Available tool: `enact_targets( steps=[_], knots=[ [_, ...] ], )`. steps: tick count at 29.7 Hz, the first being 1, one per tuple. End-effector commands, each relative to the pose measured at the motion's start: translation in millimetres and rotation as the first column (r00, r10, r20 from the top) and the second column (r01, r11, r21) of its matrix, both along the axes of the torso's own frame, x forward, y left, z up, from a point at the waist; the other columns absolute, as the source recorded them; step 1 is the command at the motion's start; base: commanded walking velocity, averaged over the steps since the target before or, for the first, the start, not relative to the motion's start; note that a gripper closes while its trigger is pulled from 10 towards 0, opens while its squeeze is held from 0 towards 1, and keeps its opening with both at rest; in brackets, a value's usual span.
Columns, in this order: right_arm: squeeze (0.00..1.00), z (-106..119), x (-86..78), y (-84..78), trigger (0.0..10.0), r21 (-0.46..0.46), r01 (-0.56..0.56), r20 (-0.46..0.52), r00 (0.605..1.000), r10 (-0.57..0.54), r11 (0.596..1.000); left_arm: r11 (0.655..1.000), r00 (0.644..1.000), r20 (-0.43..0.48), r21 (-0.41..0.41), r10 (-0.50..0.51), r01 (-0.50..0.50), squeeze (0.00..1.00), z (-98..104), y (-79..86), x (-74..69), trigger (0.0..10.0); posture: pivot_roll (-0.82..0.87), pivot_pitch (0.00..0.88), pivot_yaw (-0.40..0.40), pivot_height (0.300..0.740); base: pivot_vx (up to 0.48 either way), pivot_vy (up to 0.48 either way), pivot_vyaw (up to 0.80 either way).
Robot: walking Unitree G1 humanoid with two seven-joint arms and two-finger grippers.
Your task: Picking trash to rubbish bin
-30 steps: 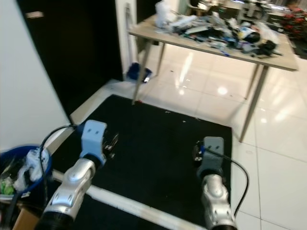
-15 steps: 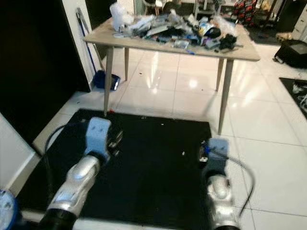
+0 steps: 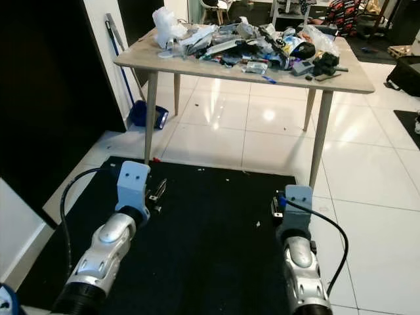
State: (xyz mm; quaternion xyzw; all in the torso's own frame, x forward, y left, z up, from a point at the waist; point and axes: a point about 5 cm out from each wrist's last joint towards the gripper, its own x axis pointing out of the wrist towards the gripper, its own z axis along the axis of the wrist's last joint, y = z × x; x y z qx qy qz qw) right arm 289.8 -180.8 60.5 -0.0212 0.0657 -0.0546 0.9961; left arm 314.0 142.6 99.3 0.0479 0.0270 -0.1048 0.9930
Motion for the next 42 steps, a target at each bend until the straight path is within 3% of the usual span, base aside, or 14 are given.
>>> enact_targets(
  steps=[1,15,24,42],
  knots=[
    [0.00,-3,-3.1,-7.2,10.0,-0.031,0.029,-0.013,0.999,-0.030,0.999,1.000,1.000,-0.018,0.005,-0.002,0.002,0.00,-4,0.5,-1.8,10.0,-0.03,0.104,0.016,0.740,0.356,0.000,0.00],
    [0.00,-1,-5.6,-8.4,10.0,-0.039,0.037,0.005,0.999,-0.037,0.999,1.000,1.000,-0.022,0.001,-0.009,0.009,0.00,-6,0.1,-3.5,10.0,-0.04,0.098,0.018,0.740,0.349,0.000,0.00],
    [0.00,6,-2.0,-7.7,10.0,-0.044,0.032,0.031,0.999,-0.031,0.999,1.000,1.000,-0.015,0.000,-0.011,0.011,0.00,-3,0.9,-2.8,10.0,-0.04,0.080,0.020,0.740,0.337,0.000,-0.78],
    [0.00,27,5.4,-8.0,10.0,-0.036,0.032,0.121,0.992,-0.028,0.999,1.000,1.000,-0.004,-0.010,-0.012,0.012,0.00,0,0.7,0.1,10.0,-0.05,0.060,0.021,0.740,0.323,0.000,0.00]
  ],
)
